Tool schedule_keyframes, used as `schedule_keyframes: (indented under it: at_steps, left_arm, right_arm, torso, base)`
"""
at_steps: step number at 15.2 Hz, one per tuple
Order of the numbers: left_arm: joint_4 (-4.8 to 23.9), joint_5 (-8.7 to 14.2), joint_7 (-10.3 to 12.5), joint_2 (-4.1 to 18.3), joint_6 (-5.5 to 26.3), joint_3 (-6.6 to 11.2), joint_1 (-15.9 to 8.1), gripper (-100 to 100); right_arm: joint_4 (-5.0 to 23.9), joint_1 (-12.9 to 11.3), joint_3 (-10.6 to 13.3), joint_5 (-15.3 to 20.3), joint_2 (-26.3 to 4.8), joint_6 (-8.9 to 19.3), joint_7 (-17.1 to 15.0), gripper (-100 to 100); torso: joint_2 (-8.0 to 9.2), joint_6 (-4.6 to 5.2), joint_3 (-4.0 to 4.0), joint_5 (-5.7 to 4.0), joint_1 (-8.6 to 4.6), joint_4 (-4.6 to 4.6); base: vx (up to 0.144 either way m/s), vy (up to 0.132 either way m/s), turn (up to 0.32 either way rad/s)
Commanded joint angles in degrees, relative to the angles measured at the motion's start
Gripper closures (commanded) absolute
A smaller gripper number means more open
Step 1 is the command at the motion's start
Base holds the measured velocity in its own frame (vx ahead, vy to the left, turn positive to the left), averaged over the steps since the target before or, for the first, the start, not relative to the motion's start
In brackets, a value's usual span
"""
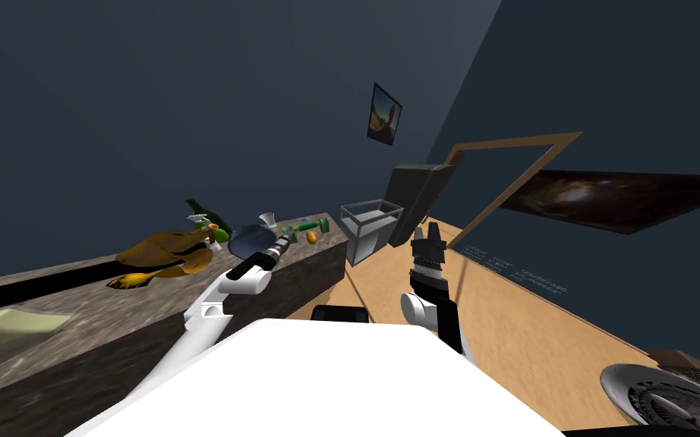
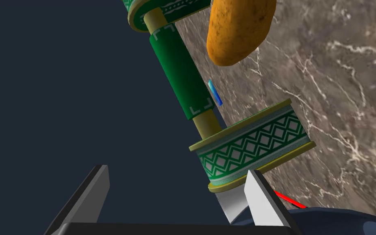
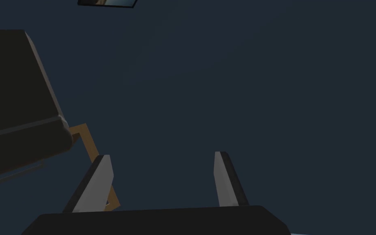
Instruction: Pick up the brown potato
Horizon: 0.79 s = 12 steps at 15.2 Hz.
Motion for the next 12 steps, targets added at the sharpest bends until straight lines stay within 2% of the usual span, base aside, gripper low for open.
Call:
schedule_keyframes:
  at_steps: [1, 2, 4, 5, 8, 9, 11, 12]
  left_arm:
    - [0.06, 0.18, -0.16, 0.13, 1.6, 0.09, 0.15, -100]
    - [0.92, 1.13, -1.02, 1.01, 3.93, 0.97, -0.95, -100]
    - [0.92, 1.13, -1.02, 1.01, 5.55, 0.97, -0.95, -100]
    - [1.79, 2.09, -1.88, 1.85, 7.24, 1.88, -2.05, -100]
    - [1.79, 2.09, -1.88, 1.85, 9.51, 1.88, -2.05, -100]
    - [2.66, 3.04, -2.74, 2.67, 11.31, 2.8, -3.15, -100]
    - [2.66, 3.04, -2.74, 2.67, 13.48, 2.8, -3.15, -100]
    - [3.53, 3.99, -3.6, 3.45, 14.91, 3.72, -4.25, -100]
  right_arm:
    - [0.0, 0.0, 0.0, 0.0, 0.0, 0.0, 0.0, 0]
    - [0.0, 0.0, 0.0, 0.0, 0.0, 0.0, 0.0, 0]
    - [0.0, 0.0, 0.0, 0.0, 0.0, 0.0, 0.0, 0]
    - [0.0, 0.0, 0.0, 0.0, 0.0, 0.0, 0.0, 0]
    - [0.0, 0.0, 0.0, 0.0, 0.0, 0.0, 0.0, 0]
    - [0.0, 0.0, 0.0, 0.0, 0.0, 0.0, 0.0, 0]
    - [0.0, 0.0, 0.0, 0.0, 0.0, 0.0, 0.0, 0]
    - [0.0, 0.0, 0.0, 0.0, 0.0, 0.0, 0.0, 0]
  torso:
    - [0.0, 0.0, 0.0, 0.0, 0.0, 0.0]
    - [0.03, -0.02, 0.02, 0.01, 0.02, 0.0]
    - [0.01, 0.02, 0.0, 0.0, 0.0, 0.0]
    - [0.02, 0.0, 0.01, 0.0, 0.01, 0.0]
    - [0.0, 0.0, 0.0, 0.0, 0.01, 0.0]
    - [0.02, -0.02, 0.01, 0.01, 0.03, 0.0]
    - [-0.01, 0.02, 0.0, 0.01, 0.03, 0.0]
    - [0.01, 0.0, 0.0, 0.01, 0.04, 0.0]
  base:
    - [0.015, -0.005, 0.008]
    - [0.025, -0.013, -0.114]
    - [0.027, -0.013, -0.12]
    - [0.026, -0.017, -0.153]
    - [0.028, -0.008, -0.062]
    - [0.03, -0.007, -0.106]
    - [0.03, -0.005, -0.127]
    - [0.035, -0.005, -0.161]
